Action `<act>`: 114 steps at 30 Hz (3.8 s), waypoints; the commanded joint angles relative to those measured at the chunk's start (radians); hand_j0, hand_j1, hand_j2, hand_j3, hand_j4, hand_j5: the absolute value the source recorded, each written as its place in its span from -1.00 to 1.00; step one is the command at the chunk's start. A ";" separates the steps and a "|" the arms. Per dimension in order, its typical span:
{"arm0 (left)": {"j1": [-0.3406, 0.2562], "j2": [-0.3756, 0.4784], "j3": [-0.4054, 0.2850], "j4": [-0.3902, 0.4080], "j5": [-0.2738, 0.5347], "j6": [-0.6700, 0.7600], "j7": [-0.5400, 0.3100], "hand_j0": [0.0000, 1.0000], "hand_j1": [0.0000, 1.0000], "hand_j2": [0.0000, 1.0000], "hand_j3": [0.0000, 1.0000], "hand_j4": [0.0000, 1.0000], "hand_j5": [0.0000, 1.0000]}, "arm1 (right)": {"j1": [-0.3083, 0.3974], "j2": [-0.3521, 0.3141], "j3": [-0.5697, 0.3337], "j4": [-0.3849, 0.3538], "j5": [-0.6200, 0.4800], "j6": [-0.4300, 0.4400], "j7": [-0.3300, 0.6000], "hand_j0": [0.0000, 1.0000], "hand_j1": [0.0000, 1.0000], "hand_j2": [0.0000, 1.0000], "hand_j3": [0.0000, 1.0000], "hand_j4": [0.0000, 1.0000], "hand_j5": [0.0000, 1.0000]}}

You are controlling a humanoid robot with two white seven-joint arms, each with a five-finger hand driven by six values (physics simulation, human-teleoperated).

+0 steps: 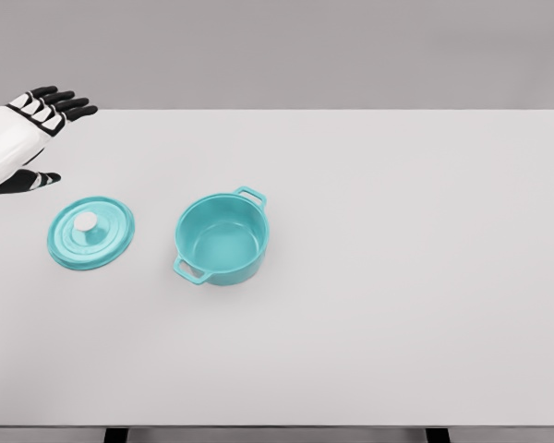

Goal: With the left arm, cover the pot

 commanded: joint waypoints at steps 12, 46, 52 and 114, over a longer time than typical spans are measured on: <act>-0.043 0.089 -0.004 -0.005 0.122 0.000 -0.430 1.00 1.00 1.00 1.00 1.00 1.00 | 0.000 0.000 0.000 0.000 -0.001 0.000 0.000 1.00 1.00 1.00 1.00 1.00 1.00; -0.167 0.110 -0.278 0.187 0.295 0.000 -0.524 0.60 0.60 0.60 0.60 0.60 0.60 | 0.000 0.000 0.000 0.000 0.001 0.000 0.000 1.00 1.00 1.00 1.00 1.00 1.00; -0.172 0.076 -0.285 0.218 0.289 0.000 -0.524 0.60 0.60 0.60 0.60 0.60 0.60 | 0.000 0.000 0.000 0.000 0.001 0.000 0.000 1.00 1.00 1.00 1.00 1.00 1.00; -0.202 0.041 -0.303 0.297 0.285 0.000 -0.524 0.04 0.04 0.04 0.04 0.04 0.04 | 0.000 0.000 0.000 0.000 0.001 0.000 0.000 1.00 1.00 1.00 1.00 1.00 1.00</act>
